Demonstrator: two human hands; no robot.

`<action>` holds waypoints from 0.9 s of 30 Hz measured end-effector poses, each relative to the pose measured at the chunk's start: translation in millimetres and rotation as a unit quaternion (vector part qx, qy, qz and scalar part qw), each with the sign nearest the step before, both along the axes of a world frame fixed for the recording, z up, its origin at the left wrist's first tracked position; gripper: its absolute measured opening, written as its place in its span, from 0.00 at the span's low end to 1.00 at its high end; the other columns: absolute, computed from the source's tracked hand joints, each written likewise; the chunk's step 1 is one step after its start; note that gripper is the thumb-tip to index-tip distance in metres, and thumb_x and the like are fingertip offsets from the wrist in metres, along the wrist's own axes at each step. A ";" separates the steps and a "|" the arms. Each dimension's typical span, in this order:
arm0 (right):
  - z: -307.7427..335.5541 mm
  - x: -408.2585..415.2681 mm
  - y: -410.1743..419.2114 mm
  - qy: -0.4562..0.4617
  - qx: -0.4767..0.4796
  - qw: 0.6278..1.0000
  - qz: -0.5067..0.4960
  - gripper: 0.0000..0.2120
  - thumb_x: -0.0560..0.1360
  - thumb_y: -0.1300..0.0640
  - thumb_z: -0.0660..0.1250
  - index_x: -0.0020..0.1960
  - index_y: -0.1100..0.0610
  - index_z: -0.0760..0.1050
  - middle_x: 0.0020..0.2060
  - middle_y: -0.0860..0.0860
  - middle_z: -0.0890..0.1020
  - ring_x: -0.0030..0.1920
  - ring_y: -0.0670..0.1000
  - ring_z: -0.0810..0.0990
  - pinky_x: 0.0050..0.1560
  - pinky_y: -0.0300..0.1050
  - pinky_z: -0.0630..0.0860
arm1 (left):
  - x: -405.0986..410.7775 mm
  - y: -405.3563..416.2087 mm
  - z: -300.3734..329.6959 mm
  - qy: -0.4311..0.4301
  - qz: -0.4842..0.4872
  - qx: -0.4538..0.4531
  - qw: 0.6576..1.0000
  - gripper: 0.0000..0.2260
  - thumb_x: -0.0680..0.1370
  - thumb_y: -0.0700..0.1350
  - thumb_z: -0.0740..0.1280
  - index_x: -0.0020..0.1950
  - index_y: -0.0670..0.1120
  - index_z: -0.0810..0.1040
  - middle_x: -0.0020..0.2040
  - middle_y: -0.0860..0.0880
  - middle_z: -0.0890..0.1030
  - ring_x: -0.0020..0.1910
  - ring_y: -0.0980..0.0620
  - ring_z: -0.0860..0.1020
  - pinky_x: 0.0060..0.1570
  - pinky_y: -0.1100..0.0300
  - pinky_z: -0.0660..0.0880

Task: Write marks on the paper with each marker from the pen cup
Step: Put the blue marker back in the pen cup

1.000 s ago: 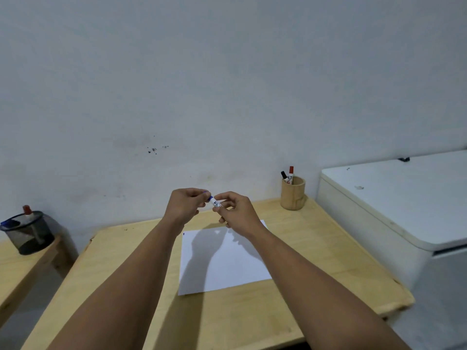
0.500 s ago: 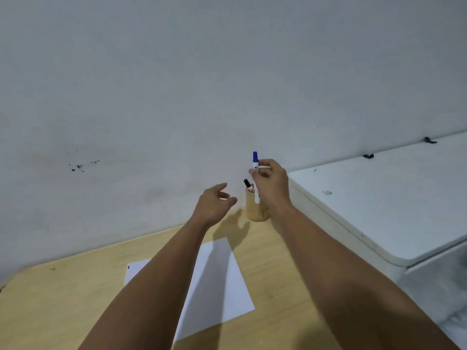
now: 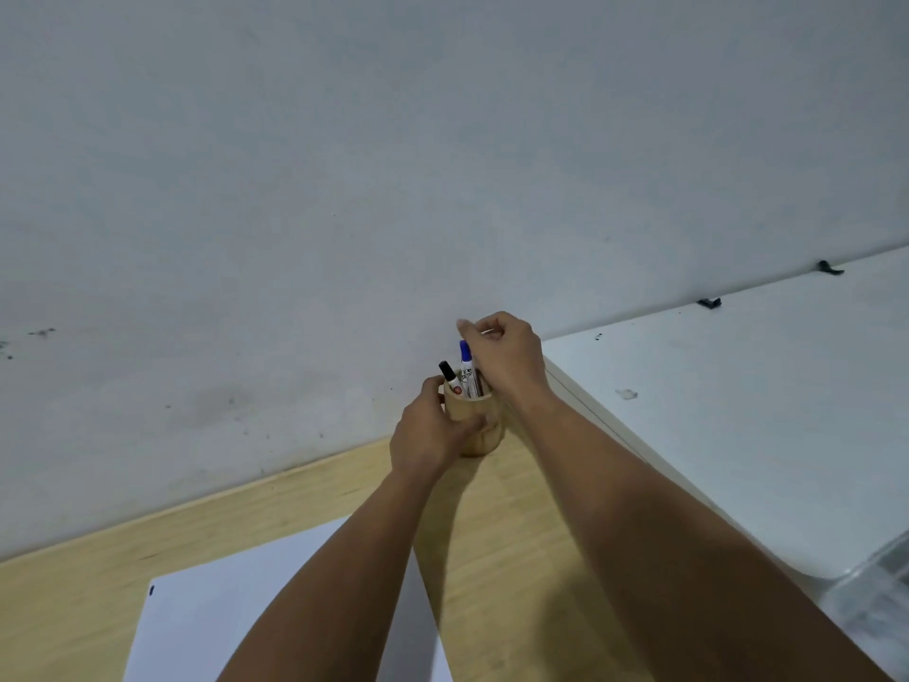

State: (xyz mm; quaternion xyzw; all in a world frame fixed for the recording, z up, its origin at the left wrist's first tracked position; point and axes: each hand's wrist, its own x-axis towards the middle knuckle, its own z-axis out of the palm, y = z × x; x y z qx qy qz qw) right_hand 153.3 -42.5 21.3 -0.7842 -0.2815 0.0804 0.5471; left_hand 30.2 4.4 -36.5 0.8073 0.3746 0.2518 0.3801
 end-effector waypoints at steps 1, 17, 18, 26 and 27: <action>2.3 1.2 2.6 -0.005 -0.035 0.999 -0.002 0.16 0.74 0.36 0.70 0.48 0.48 0.83 0.45 0.42 0.87 0.50 0.49 0.84 0.60 0.54 0.77 | -0.2 0.2 -1.0 0.001 0.002 0.005 1.000 0.34 0.67 0.61 0.79 0.69 0.56 0.73 0.60 0.56 0.83 0.54 0.51 0.84 0.53 0.47 0.81; 51.3 -22.3 3.3 -0.071 -0.005 0.997 -0.038 0.09 0.76 0.49 0.72 0.44 0.54 0.84 0.40 0.46 0.88 0.46 0.53 0.86 0.60 0.54 0.79 | -8.5 0.3 5.5 -0.013 -0.026 -0.032 0.999 0.42 0.68 0.63 0.79 0.77 0.52 0.68 0.69 0.51 0.80 0.65 0.49 0.80 0.59 0.52 0.78; 58.9 -21.8 1.2 -0.071 0.034 0.996 -0.046 0.08 0.76 0.49 0.72 0.45 0.53 0.83 0.40 0.45 0.88 0.46 0.53 0.86 0.59 0.53 0.81 | -13.1 1.8 8.7 -0.012 -0.023 -0.033 0.999 0.42 0.69 0.63 0.79 0.78 0.51 0.67 0.70 0.50 0.79 0.66 0.48 0.79 0.59 0.55 0.76; 86.1 -58.3 -12.4 -0.005 0.194 0.979 0.061 0.06 0.86 0.52 0.67 0.55 0.53 0.80 0.40 0.51 0.83 0.36 0.50 0.82 0.38 0.37 0.76 | -88.2 17.5 52.1 -0.046 0.038 -0.014 0.998 0.28 0.78 0.67 0.65 0.69 0.48 0.78 0.60 0.48 0.85 0.58 0.48 0.82 0.57 0.52 0.77; 80.5 -69.6 -13.1 0.017 0.171 0.981 0.092 0.07 0.86 0.52 0.67 0.56 0.53 0.82 0.40 0.51 0.82 0.34 0.49 0.79 0.37 0.38 0.76 | -101.4 19.3 57.2 -0.053 0.049 -0.008 0.997 0.28 0.79 0.68 0.64 0.67 0.49 0.79 0.57 0.48 0.86 0.56 0.48 0.83 0.58 0.50 0.79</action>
